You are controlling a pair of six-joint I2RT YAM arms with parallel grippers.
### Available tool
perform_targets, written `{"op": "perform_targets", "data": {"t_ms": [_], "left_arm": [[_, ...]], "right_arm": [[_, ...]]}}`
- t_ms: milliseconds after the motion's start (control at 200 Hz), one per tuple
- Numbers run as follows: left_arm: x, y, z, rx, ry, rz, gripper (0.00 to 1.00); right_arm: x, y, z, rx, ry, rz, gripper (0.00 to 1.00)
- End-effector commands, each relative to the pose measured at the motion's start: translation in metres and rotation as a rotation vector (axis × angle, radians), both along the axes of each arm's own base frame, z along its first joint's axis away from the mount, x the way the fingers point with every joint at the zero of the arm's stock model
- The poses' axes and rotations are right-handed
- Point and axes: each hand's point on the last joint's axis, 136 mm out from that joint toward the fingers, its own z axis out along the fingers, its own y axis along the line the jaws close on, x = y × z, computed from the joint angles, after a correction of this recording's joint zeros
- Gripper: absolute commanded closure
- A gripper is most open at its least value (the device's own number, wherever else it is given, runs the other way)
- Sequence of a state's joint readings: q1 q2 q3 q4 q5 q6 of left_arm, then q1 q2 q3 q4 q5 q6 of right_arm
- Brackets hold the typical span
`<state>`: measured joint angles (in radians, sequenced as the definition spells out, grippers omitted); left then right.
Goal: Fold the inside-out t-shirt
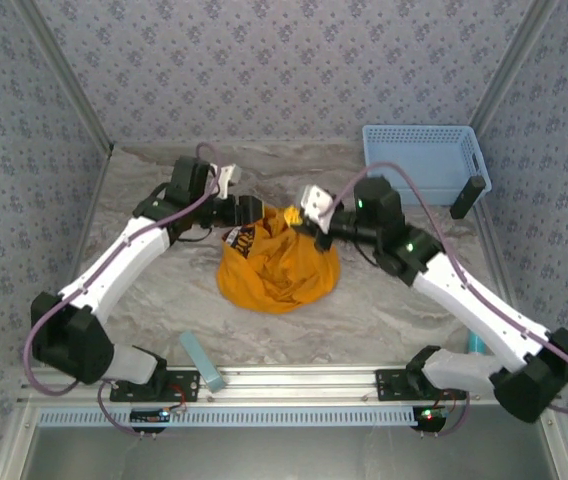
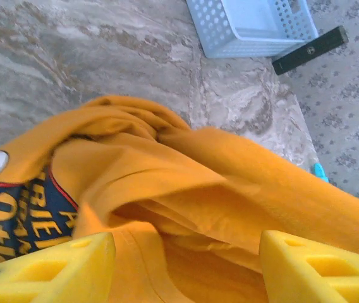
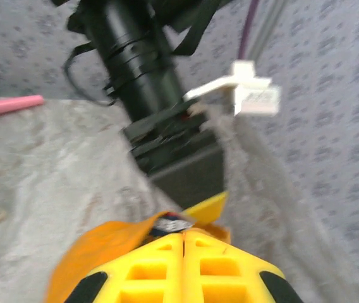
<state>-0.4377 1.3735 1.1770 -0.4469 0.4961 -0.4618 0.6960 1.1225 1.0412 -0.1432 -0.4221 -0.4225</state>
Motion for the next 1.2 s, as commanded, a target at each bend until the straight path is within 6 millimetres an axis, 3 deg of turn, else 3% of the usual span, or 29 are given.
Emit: {"op": "perform_targets", "data": {"t_ms": [0, 15, 95, 155, 200, 295, 360, 455, 545, 640, 715, 825, 999, 1194], "left_arm": [[-0.028, -0.001, -0.047, -0.001, 0.091, -0.044, 0.38], [-0.032, -0.002, -0.052, -0.001, 0.097, -0.053, 0.38], [-0.052, -0.001, -0.079, 0.020, 0.127, -0.080, 0.38], [-0.063, -0.005, -0.093, 0.037, 0.131, -0.101, 0.38], [-0.069, -0.007, -0.101, 0.064, 0.114, -0.110, 0.38], [-0.071, -0.011, -0.111, 0.100, 0.076, -0.119, 0.38], [-0.066, -0.012, -0.110, 0.109, 0.054, -0.111, 0.38], [-0.056, -0.011, -0.105, 0.151, -0.014, -0.102, 0.37], [-0.044, -0.007, -0.106, 0.207, -0.067, -0.089, 0.37], [-0.038, -0.007, -0.109, 0.229, -0.070, -0.078, 0.38], [-0.039, -0.012, -0.111, 0.208, -0.041, -0.088, 0.38], [-0.042, -0.015, -0.116, 0.193, -0.020, -0.090, 0.38], [-0.049, -0.010, -0.117, 0.189, -0.011, -0.077, 0.37], [-0.051, -0.008, -0.116, 0.192, -0.043, -0.088, 0.38]], "right_arm": [[-0.010, -0.020, -0.089, -0.048, 0.249, -0.140, 1.00], [-0.013, -0.026, -0.110, -0.060, 0.298, -0.178, 1.00], [-0.026, -0.048, -0.170, -0.114, 0.453, -0.288, 0.99], [-0.030, -0.065, -0.194, -0.143, 0.521, -0.378, 0.94], [-0.034, -0.071, -0.200, -0.144, 0.551, -0.397, 0.89], [-0.037, -0.081, -0.194, -0.116, 0.558, -0.412, 0.79], [-0.033, -0.086, -0.182, -0.096, 0.539, -0.431, 0.66], [-0.037, -0.073, -0.160, -0.071, 0.513, -0.343, 0.52], [-0.032, -0.063, -0.157, -0.068, 0.539, -0.352, 0.44], [-0.028, -0.055, -0.164, -0.112, 0.643, -0.377, 0.43], [-0.028, -0.048, -0.177, -0.178, 0.736, -0.420, 0.50], [-0.034, -0.040, -0.198, -0.332, 0.617, -0.485, 0.52], [-0.026, -0.066, -0.215, -0.459, 0.497, -0.736, 0.52], [-0.030, -0.092, -0.229, -0.377, 0.513, -0.962, 0.49]]}}
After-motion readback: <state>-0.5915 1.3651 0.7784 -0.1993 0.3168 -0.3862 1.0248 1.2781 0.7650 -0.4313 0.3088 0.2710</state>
